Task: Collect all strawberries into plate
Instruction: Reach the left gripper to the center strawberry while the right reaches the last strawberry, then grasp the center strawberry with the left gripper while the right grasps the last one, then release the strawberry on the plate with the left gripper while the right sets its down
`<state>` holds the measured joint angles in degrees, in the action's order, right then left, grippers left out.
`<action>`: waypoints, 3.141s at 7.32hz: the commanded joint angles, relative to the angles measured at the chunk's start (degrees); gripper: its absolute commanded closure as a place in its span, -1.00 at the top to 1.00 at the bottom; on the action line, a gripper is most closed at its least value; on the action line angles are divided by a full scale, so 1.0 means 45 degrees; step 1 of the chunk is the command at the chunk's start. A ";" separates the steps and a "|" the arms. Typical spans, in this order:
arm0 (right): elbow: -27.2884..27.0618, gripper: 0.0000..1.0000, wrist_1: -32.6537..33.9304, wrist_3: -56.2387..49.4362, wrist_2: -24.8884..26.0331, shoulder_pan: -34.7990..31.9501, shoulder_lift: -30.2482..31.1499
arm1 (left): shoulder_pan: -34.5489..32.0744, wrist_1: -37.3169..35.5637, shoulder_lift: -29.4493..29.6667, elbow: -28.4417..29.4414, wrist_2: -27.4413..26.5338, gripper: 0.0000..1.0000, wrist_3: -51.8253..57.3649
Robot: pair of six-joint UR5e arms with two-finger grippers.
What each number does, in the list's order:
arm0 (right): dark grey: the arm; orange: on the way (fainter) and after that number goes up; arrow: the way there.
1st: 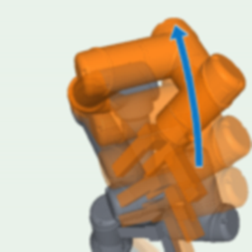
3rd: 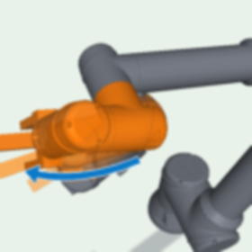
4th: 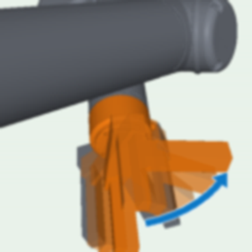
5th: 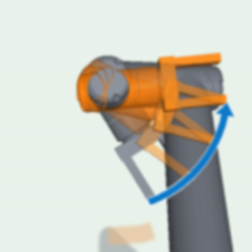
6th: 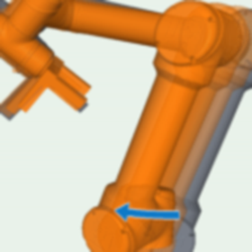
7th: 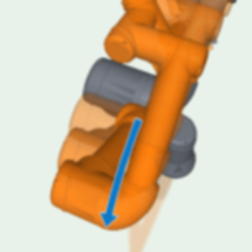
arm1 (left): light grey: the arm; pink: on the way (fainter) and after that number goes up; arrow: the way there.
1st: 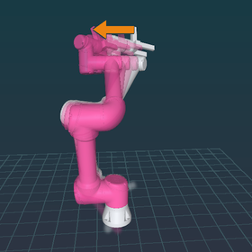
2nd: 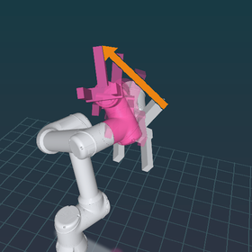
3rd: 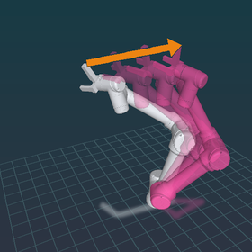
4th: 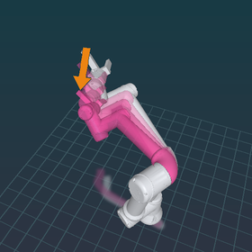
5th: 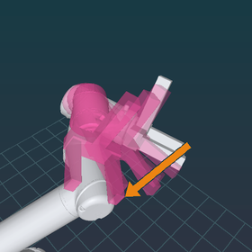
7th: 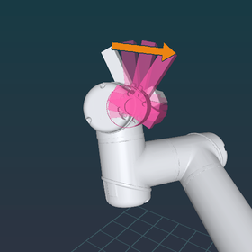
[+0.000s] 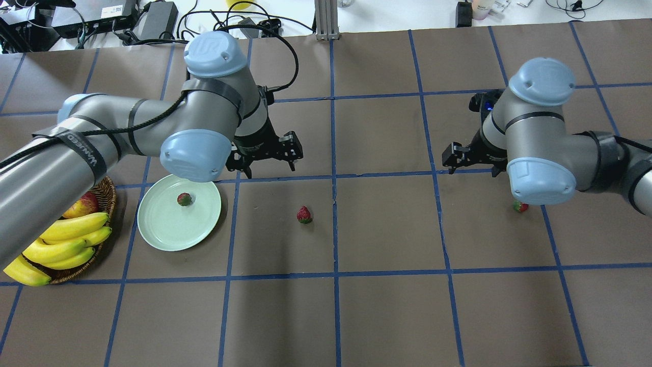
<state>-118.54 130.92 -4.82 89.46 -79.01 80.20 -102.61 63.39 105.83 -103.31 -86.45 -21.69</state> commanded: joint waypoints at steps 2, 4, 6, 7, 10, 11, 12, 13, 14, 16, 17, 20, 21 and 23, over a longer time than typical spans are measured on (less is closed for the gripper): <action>-0.0922 0.92 0.0067 -0.2695 -0.0191 0.3140 -0.0107 | -0.0908 -0.2792 0.0837 -0.1649 -0.0666 0.95 -0.2092; -0.0923 0.85 0.0321 -0.2989 -0.0617 0.3143 -0.0845 | -0.1823 -0.3010 0.1228 -0.1672 -0.1120 0.90 -0.2836; -0.1137 0.61 0.0555 -0.3187 -0.0680 0.3143 -0.1045 | -0.1827 -0.3109 0.1540 -0.1769 -0.1120 0.68 -0.2739; -0.1119 0.10 0.0556 -0.3323 -0.0622 0.3143 -0.1045 | -0.1827 -0.3167 0.1735 -0.1770 -0.1159 0.57 -0.2661; -0.1196 -1.00 0.0440 -0.3422 -0.0504 0.3124 -0.1007 | -0.1827 -0.3304 0.1815 -0.1770 -0.1218 -0.36 -0.2212; -0.1197 -1.00 0.0323 -0.3325 -0.0485 0.3066 -0.0909 | -0.1827 -0.3285 0.1660 -0.1789 -0.1063 -0.99 -0.2037; -0.1042 -1.00 0.0264 -0.3227 -0.0485 0.3027 -0.0870 | -0.1789 -0.3324 0.1485 -0.1925 -0.1042 -1.00 -0.1358; -0.0924 -1.00 0.0166 -0.2840 -0.0485 0.2698 -0.0676 | -0.1247 -0.3324 0.1232 -0.1945 -0.1023 -1.00 -0.0191; -0.0304 -1.00 -0.0782 -0.2217 -0.0465 0.1998 -0.0616 | -0.0642 -0.3189 0.0765 -0.1926 -0.1042 -1.00 0.0342; 0.0384 -1.00 -0.1534 0.0682 -0.0698 0.0224 -0.0615 | 0.1287 -0.2219 -0.0211 -0.1829 -0.0907 -1.00 0.3282; 0.0424 -1.00 -0.1379 0.2304 -0.0738 -0.0888 -0.0635 | 0.2400 -0.1457 -0.0680 -0.1732 -0.0906 -1.00 0.5114; 0.0970 -1.00 -0.0172 0.6878 -0.1693 -0.4636 -0.1101 | 0.5409 -0.1117 -0.0765 -0.1867 -0.0808 -1.00 0.9459; 0.1010 -1.00 0.0897 0.7355 -0.1715 -0.5906 -0.1490 | 0.5921 -0.1117 -0.0666 -0.1945 -0.0653 -1.00 1.0687; 0.1592 -1.00 0.2386 0.8621 -0.1735 -0.7320 -0.2913 | 0.6393 -0.1564 -0.0062 -0.2472 -0.0710 -1.00 1.1695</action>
<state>-113.21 137.64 29.89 81.76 -107.76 70.87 -75.58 57.41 104.10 -113.41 -89.59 28.33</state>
